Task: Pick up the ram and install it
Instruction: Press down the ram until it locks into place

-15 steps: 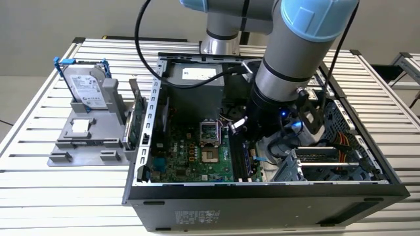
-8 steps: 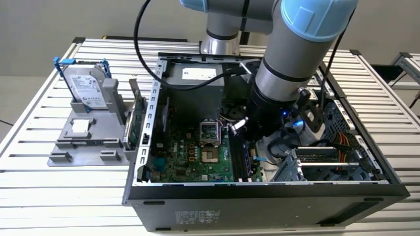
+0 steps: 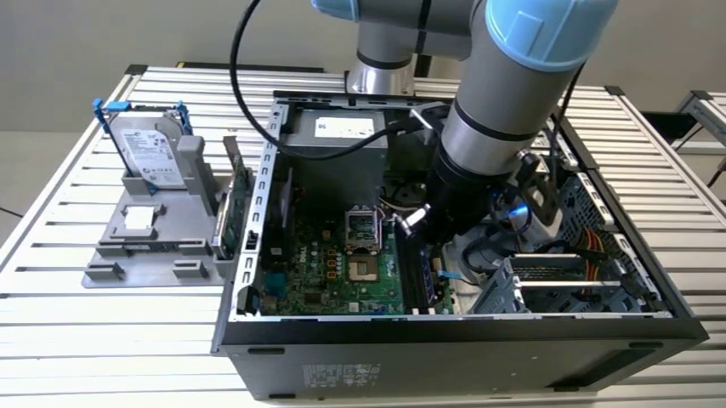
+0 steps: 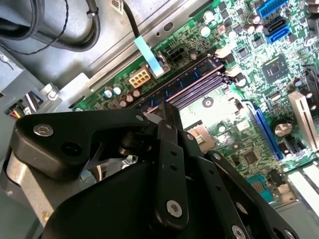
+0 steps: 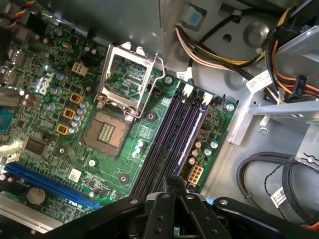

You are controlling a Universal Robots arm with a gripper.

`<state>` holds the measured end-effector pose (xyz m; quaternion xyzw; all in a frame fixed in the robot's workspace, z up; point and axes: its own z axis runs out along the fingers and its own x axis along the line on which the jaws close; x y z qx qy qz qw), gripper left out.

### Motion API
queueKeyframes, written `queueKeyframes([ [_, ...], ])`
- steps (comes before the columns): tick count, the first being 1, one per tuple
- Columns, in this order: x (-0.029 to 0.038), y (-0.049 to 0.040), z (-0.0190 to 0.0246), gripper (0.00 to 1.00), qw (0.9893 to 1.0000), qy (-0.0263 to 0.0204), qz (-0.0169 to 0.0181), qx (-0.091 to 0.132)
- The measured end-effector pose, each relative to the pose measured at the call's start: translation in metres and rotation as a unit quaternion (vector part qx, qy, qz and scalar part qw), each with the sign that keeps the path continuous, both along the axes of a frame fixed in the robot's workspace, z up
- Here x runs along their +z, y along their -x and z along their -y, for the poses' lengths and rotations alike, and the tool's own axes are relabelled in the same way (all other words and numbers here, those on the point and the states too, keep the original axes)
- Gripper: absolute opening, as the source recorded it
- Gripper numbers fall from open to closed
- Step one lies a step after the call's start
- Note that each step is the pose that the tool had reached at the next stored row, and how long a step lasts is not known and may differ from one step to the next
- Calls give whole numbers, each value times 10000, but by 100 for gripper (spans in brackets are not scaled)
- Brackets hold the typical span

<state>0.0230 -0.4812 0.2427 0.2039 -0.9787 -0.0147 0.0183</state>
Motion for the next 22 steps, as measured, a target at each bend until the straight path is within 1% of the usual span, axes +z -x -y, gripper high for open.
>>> queueKeyframes([
  [5,0,0,-1,0,9998,0,0,218],
  [11,0,0,-3,0,9989,0,0,461],
  [17,0,0,-6,0,9976,0,0,697],
  [22,0,-1,-10,0,9960,0,0,895],
])
